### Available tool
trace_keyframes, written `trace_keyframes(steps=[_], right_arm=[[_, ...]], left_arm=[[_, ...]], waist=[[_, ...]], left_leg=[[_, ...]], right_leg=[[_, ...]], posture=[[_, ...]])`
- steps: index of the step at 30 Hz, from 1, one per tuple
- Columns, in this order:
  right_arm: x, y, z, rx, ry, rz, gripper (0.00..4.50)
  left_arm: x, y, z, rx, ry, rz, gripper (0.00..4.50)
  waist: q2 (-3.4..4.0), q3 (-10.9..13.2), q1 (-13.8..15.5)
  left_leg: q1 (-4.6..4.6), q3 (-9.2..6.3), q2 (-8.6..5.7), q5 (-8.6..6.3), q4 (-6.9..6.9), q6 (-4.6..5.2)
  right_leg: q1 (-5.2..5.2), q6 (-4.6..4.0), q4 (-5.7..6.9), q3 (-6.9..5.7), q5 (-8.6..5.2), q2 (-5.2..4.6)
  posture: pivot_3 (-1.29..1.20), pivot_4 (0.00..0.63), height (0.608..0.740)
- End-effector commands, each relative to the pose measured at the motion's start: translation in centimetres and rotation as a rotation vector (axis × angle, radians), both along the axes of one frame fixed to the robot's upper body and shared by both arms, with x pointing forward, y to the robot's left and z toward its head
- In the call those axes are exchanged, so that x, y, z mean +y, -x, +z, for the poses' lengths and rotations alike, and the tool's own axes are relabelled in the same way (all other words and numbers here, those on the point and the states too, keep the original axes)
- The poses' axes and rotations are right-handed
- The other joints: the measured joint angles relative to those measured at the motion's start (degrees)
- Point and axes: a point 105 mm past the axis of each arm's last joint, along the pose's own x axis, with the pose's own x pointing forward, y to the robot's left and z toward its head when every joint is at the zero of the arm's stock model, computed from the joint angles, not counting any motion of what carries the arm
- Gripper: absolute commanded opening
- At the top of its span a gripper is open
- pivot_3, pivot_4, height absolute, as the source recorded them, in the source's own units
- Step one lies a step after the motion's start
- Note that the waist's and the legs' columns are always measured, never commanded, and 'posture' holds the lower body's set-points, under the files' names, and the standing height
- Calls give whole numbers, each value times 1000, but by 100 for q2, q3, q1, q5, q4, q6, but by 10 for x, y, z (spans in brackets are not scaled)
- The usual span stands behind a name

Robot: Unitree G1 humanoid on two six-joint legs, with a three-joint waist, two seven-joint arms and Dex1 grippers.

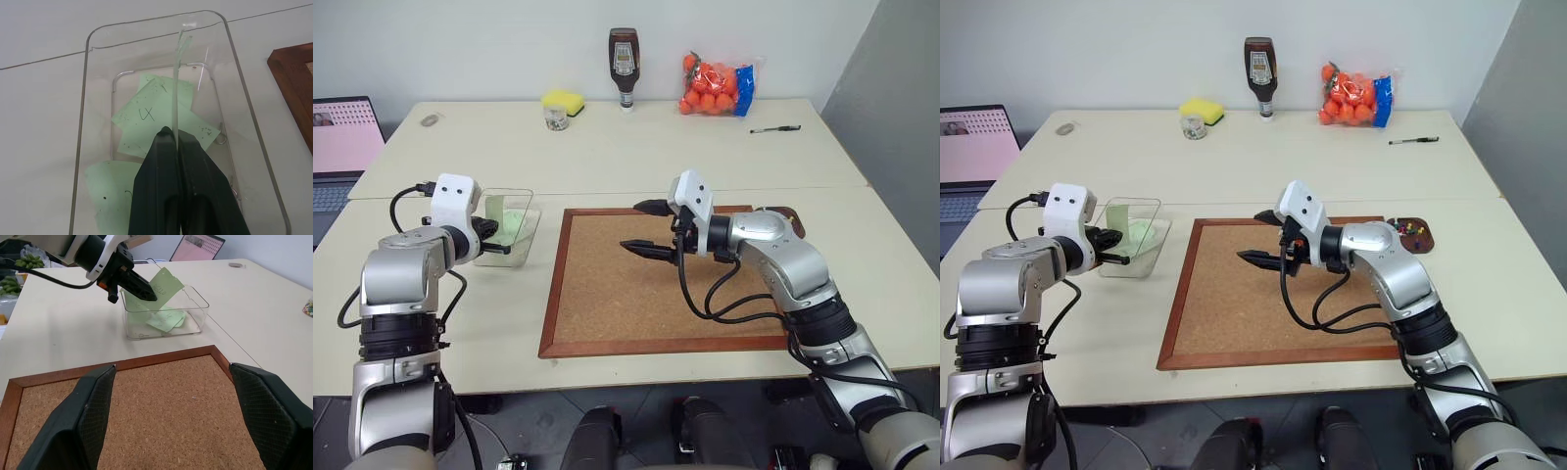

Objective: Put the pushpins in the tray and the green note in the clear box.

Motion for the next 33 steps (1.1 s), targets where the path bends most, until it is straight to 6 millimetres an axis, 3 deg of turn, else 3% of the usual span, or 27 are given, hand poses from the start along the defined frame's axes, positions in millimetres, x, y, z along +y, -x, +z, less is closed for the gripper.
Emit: trace_keyframes(steps=[1,7,8,14,18,20,22,25,26,28,30,33], right_arm=[[4,8,8,-41,-1,40,3964],[4,9,7,-39,1,39,3964],[4,10,6,-39,1,38,3964],[2,12,7,-43,-12,23,3964],[-9,15,11,-39,-62,-27,3964],[-20,17,12,-36,-96,-82,3964],[-41,17,13,-42,-158,-203,3964],[-63,19,11,-43,-210,-331,3964],[-68,20,8,-40,-211,-362,3964],[-84,29,-12,-12,-225,-486,3964],[-95,33,-25,-14,-245,-603,3964],[-105,30,-30,-53,-276,-723,3964]], left_arm=[[5,-4,18,-47,-54,-3,866],[6,-6,23,-72,-58,21,2034],[7,-7,27,-88,-64,28,2073],[3,-10,50,-227,-187,5,3394],[-22,-9,74,-381,-223,-107,3394],[-47,-6,81,-440,-184,-213,3394],[-85,2,69,-423,-117,-381,3394],[-118,15,51,-397,-74,-529,3394],[-126,18,49,-410,-59,-553,3394],[-150,26,27,-398,36,-601,3394],[-159,29,6,-371,73,-616,3394],[-160,34,-10,-357,75,-631,3394]], waist=[[0,0,-4],[0,0,-3],[0,0,-3],[-1,0,0],[-1,0,7],[-1,0,21],[-4,-2,79],[-5,-3,135],[-5,-3,137],[-7,-5,142],[-12,-9,145],[-10,-6,76]], left_leg=[[1,0,0,0,0,0],[2,1,1,0,0,0],[2,2,1,0,0,0],[1,2,1,0,-1,-1],[-1,4,0,0,-2,-1],[-5,4,-1,0,-2,-2],[-6,4,-4,0,-2,-2],[-7,13,-7,-2,-2,-4],[-8,17,-7,-2,-1,-4],[-9,19,-6,-1,0,-3],[0,15,-3,-3,-8,-3],[-1,26,1,-2,-6,-3]], right_leg=[[0,0,1,0,0,0],[0,0,2,2,0,0],[0,0,2,3,0,0],[-1,-1,1,4,0,-2],[-1,-1,-2,5,1,-7],[-2,-1,-4,4,1,-9],[0,-1,-8,3,1,-12],[2,0,-14,7,0,-19],[2,0,-16,8,0,-19],[-1,0,-17,9,0,-19],[8,-5,-18,4,-6,-17],[-4,-7,-4,14,-6,-10]], posture=[[0,150,740],[0,150,740],[0,150,740],[0,150,740],[0,150,740],[0,150,740],[0,150,740],[0,150,740],[0,150,740],[0,150,740],[0,150,740],[0,150,740]])
